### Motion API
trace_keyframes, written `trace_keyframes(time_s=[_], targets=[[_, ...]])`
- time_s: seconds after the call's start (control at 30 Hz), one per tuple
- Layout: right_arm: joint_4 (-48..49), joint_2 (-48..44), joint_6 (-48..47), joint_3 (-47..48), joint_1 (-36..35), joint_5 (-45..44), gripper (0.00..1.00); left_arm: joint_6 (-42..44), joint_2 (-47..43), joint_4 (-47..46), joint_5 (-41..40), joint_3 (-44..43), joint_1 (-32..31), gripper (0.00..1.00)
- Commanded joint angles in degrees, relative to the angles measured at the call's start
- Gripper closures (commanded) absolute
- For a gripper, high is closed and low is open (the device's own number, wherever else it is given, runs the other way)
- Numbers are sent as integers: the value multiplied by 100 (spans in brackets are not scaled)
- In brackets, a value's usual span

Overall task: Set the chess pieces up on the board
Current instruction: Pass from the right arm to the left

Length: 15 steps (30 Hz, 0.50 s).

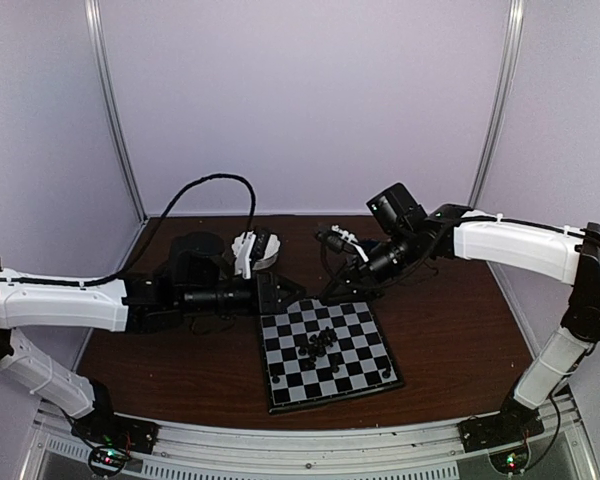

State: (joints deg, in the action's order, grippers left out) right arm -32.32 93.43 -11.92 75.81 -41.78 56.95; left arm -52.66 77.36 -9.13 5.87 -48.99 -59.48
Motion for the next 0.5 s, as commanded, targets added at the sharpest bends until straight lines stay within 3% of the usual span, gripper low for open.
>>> trace_keyframes(time_s=[0.0, 0.1, 0.47], targets=[[133, -107, 62, -71, 3, -4, 86, 58, 128, -638, 167, -213, -106, 68], [150, -88, 66, -54, 3, -1, 86, 48, 467, -828, 539, -386, -195, 68], [161, -152, 101, -80, 3, -18, 85, 44, 532, -558, 320, -424, -217, 82]])
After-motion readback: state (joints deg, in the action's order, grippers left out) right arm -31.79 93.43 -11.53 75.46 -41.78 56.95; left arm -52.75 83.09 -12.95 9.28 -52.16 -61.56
